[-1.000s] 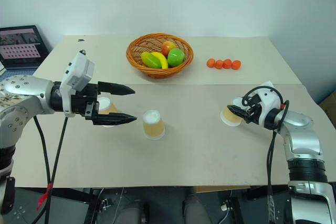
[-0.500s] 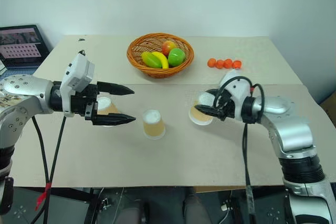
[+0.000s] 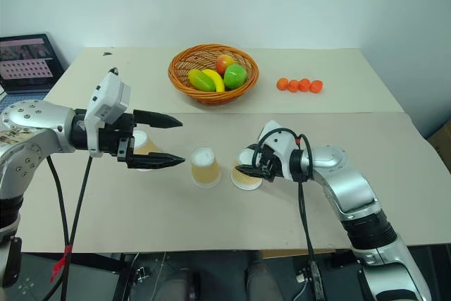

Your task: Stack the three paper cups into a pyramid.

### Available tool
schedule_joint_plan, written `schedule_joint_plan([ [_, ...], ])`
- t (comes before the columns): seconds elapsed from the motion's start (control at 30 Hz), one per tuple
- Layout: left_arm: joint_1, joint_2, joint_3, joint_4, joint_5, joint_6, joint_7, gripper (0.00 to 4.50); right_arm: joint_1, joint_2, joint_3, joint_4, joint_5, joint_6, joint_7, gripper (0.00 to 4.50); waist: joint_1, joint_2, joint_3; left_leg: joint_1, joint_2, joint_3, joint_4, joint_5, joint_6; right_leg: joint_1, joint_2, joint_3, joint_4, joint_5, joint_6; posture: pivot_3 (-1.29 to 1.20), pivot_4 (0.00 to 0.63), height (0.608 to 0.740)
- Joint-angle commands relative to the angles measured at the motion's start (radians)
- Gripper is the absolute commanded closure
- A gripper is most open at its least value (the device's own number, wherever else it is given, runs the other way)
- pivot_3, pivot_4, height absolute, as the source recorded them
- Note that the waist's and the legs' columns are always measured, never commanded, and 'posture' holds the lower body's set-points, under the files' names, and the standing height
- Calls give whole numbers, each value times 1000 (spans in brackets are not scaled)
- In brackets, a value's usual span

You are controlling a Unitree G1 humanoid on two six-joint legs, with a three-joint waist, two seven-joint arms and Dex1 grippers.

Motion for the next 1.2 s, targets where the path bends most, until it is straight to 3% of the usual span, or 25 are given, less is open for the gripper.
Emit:
schedule_joint_plan([
  [0.03, -24, 0, 17, -25, -3, -12, 7, 0, -23, 25, 8, 10, -9, -42, 8, 1878, 1, 0, 0, 0, 0, 0, 0, 0, 0, 0, 0, 0, 0, 0, 0, 0, 150, 734],
  [0.6, -24, -8, 22, -41, -19, 1, 24, 0, -42, 131, 61, 10, -29, -27, 8, 1878, 1, 0, 0, 0, 0, 0, 0, 0, 0, 0, 0, 0, 0, 0, 0, 0, 150, 734],
  [0.63, -25, -8, 21, -40, -20, 2, 24, 0, -41, 134, 62, 10, -31, -27, 7, 891, 1, 0, 0, 0, 0, 0, 0, 0, 0, 0, 0, 0, 0, 0, 0, 0, 150, 734],
  [0.73, -30, -9, 18, -35, -17, 0, 22, 0, -44, 133, 66, 11, -34, -31, 9, 98, 1, 0, 0, 0, 0, 0, 0, 0, 0, 0, 0, 0, 0, 0, 0, 0, 150, 734],
  [0.93, -35, -11, 13, -29, -12, -3, 21, 0, -55, 125, 41, -16, 1, -3, 23, 98, 2, 0, 0, 0, 0, 0, 0, 0, 0, 0, 0, 0, 0, 0, 0, 0, 150, 734],
  [1.2, -45, -23, -1, -13, -1, -14, 11, 0, -73, 61, -91, -184, 238, 183, 101, 98, 3, 0, 0, 0, 0, 0, 0, 0, 0, 0, 0, 0, 0, 0, 0, 0, 150, 734],
])
